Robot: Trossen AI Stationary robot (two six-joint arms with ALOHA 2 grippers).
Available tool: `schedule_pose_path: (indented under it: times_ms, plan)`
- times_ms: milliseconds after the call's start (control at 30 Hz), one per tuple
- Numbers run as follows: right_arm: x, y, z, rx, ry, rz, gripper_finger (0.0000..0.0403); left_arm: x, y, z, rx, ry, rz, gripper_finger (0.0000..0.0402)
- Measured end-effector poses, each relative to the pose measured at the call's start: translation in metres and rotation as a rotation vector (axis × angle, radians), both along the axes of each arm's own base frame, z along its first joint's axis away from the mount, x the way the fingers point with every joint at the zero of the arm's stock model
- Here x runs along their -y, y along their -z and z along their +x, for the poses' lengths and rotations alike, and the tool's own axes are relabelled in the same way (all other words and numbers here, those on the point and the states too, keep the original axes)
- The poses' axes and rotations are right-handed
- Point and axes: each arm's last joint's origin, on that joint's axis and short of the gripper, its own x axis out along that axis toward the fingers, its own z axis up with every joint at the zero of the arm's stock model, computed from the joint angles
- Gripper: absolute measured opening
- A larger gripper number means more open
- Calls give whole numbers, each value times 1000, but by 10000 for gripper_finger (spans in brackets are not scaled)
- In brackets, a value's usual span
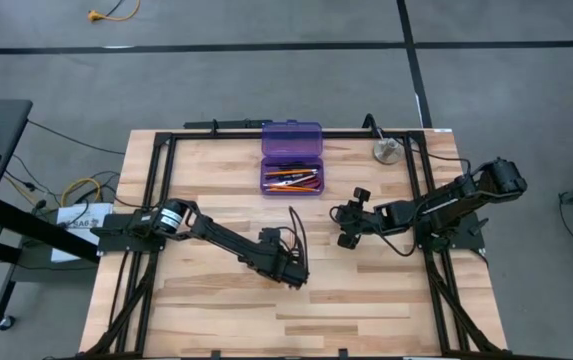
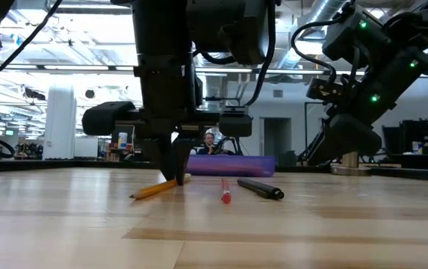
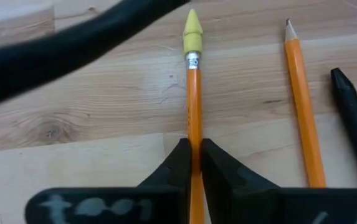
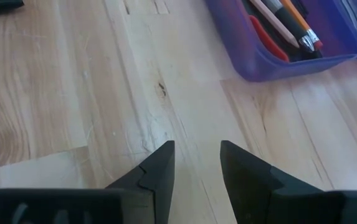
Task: Pick & place school supplies into a supply box
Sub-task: Put the orange pencil into the violet supply box
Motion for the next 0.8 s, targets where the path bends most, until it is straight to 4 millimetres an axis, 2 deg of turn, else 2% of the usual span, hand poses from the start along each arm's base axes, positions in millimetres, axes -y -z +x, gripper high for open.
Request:
schedule_pose_path:
  times_ms: [300, 533, 800]
  plan:
    - [0, 0, 0, -4, -4, 5, 122, -1, -13, 3, -32, 19, 145, 6]
    - [0, 0, 0, -4, -4, 4, 123, -1, -42, 5, -93, 76, 225, 6]
    - [-1, 0, 0, -7, -13, 19, 123, -21, -78, 19, -195, 259, 298, 6]
